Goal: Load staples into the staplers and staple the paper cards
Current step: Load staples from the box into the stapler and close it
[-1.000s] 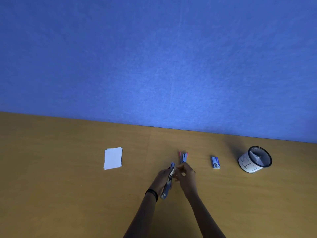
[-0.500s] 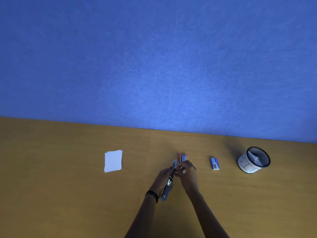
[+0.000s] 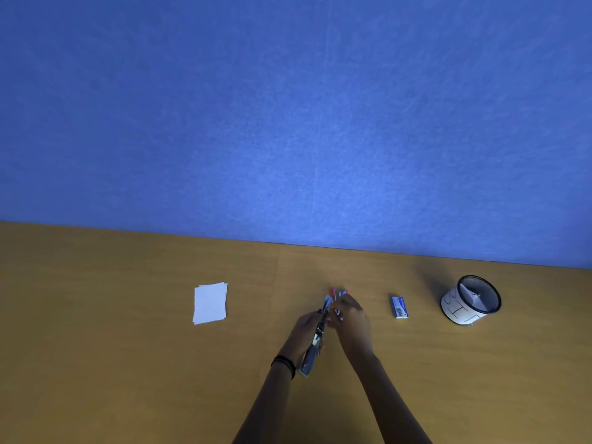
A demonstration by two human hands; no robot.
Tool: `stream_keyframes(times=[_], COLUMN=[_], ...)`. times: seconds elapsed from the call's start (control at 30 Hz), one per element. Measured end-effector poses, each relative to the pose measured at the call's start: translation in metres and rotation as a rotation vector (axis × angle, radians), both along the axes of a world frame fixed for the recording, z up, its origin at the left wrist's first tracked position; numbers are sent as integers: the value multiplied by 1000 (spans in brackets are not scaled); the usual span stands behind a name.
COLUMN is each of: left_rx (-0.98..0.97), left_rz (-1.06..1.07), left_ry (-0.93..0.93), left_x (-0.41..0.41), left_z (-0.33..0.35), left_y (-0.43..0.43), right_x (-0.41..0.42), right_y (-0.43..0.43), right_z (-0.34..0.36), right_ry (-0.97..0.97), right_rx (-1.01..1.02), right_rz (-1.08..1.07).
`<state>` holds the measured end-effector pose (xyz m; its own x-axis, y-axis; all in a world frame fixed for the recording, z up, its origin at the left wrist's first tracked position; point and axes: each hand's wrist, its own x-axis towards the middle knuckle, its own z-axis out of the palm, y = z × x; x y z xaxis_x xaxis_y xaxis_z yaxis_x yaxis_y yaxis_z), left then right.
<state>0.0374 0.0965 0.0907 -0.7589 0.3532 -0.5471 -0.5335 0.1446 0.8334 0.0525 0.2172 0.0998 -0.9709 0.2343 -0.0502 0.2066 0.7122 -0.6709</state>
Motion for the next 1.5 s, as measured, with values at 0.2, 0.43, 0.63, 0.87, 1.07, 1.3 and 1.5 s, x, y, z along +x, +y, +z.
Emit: stream_keyframes(times=[0.2, 0.43, 0.63, 0.87, 1.07, 1.3, 1.5], left_rx=[90, 108, 50, 55, 37, 42, 24], left_rz=[180, 595, 573, 331, 138, -18, -53], left_ry=[-71, -166, -139, -134, -83, 35, 152], left_x=[-8, -25, -15, -8, -1, 8, 11], left_z=[-4, -6, -9, -10, 1, 5, 5], left_y=[-5, -14, -23, -21, -8, -1, 5], right_x=[10, 22, 18, 9, 1, 3, 3], right_y=[-4, -15, -26, -19, -7, 3, 2], right_z=[-4, -1, 9, 18, 23, 14, 10], right_ry=[145, 17, 112, 190, 222, 169, 182], right_rx=[32, -136, -143, -160, -230, -328, -460], right_rz=[-33, 535, 549, 308, 83, -65, -277])
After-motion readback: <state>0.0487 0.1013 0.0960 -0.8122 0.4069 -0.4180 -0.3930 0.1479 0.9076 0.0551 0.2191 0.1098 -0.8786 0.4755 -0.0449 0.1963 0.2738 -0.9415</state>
